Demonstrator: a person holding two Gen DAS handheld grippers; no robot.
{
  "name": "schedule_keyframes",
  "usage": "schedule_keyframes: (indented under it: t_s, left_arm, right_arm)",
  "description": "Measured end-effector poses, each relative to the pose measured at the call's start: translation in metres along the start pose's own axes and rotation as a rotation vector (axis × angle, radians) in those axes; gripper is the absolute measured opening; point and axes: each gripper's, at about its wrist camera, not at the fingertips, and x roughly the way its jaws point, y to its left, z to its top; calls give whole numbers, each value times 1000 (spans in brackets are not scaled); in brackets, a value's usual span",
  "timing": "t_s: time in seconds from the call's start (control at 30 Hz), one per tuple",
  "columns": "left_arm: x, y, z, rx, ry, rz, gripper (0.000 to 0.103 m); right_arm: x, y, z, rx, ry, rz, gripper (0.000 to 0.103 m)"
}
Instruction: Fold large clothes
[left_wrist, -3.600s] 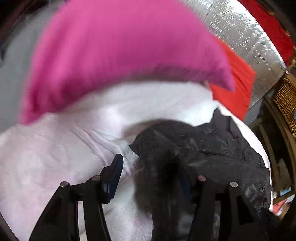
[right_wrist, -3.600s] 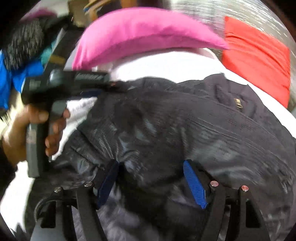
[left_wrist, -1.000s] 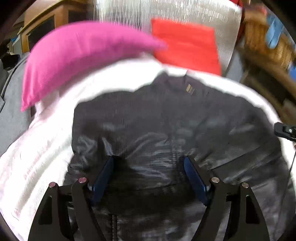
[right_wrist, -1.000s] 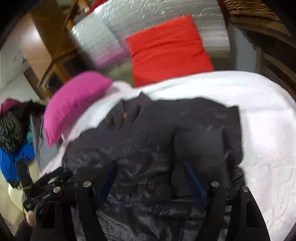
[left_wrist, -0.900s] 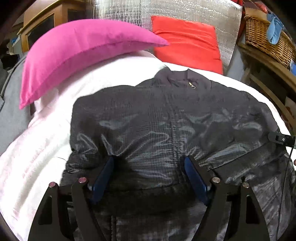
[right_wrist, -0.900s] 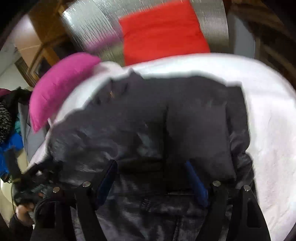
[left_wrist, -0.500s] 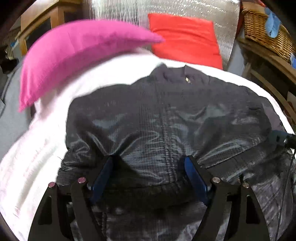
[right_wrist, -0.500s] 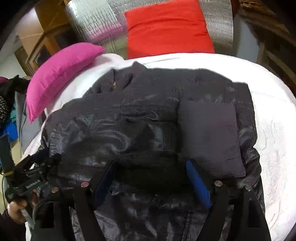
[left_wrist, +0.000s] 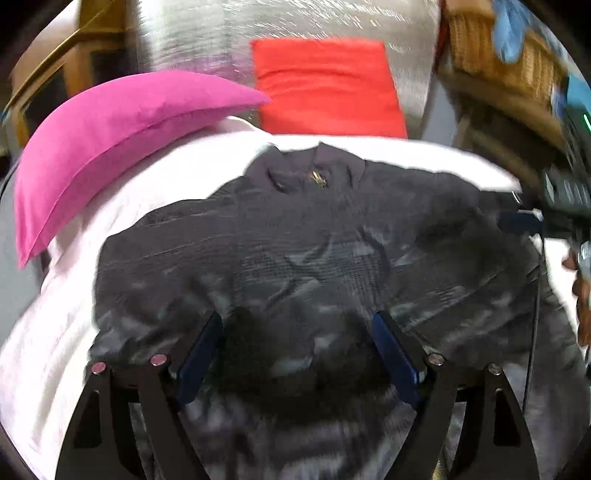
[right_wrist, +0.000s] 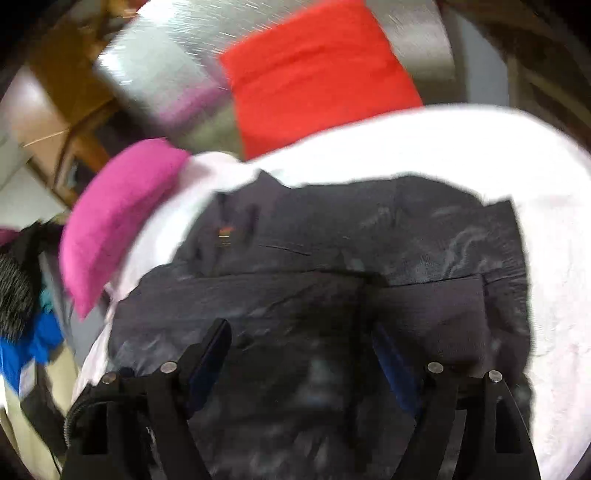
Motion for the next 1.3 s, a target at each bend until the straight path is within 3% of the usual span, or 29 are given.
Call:
schedule_keyframes:
  t_s: [0.13,0.3,0.37,0.53,0.7,0.83,1.03,1.3]
  left_arm:
    - [-60,28,-20,-74,-62,12,84]
    - [-130,78,-82,-158,-87,47,84]
    - [-154,100,-117,-220,-64,80,85]
    - [-202,135,-211,-416,19,78,85]
    - [-227,134,-266,-510,58,62,85]
    - [-237,128,-278,-521,55,41,85]
    - [-247,112,-272,-479,14,12,85]
    - [-228,107,-268,-487,21,-11,85]
  right_arm:
    - [-68,-5,-41,-45,-46,0,81]
    - [-153,-27,-124,-49,-72,-29,82]
    - [-177,-38,-157,-28,-78,-50,82]
    - [-231,-82,-251,136,-77,-72,83]
    - [-253,-105,-314,265,-82,-49,83]
    - [-261,-105,-335,300,-94,-35,83]
    - [-272,-92,-342,276,-133,-19,83]
    - [-277,-79,-348,247,-128,-33,83]
